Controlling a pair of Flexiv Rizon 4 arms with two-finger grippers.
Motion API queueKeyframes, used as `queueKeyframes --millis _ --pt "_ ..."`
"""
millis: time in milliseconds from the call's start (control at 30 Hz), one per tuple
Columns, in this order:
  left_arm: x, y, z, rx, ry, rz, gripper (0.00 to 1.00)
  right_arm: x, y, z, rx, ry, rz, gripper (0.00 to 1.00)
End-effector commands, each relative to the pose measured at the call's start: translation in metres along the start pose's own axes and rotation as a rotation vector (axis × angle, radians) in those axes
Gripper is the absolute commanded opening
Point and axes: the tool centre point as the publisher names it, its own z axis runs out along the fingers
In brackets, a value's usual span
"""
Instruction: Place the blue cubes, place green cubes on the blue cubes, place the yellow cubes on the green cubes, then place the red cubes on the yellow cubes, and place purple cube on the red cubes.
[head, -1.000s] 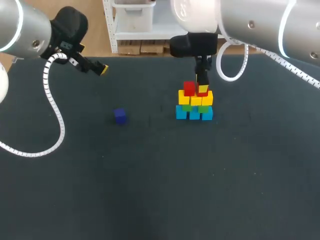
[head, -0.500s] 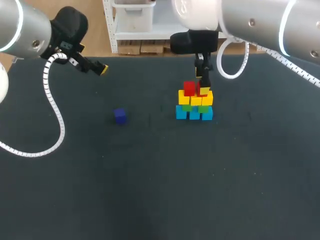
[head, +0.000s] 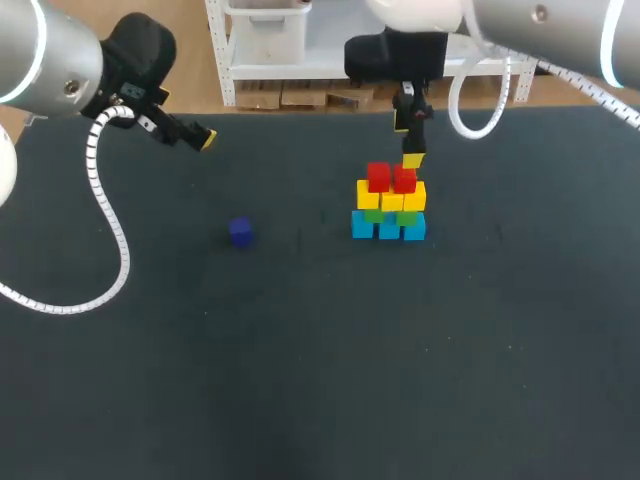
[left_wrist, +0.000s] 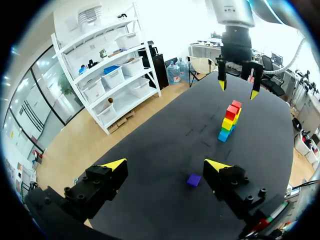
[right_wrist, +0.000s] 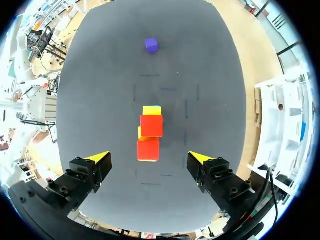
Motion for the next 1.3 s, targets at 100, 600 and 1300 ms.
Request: queueKeyframes --millis 100,600,1300 --pt "0.001 0.002 0.000 0.007 -0.004 0.003 1.00 0.020 0.021 -0.014 0.206 -0.108 0.014 1.00" --pt "0.001 0.002 0.000 0.007 -0.004 0.003 1.00 0.090 0.029 -0.021 0.347 -0.169 0.252 1.00" --pt "0.001 0.002 0.000 0.007 -0.004 0.003 1.00 0.120 0.039 -0.005 0.334 -0.181 0.334 1.00"
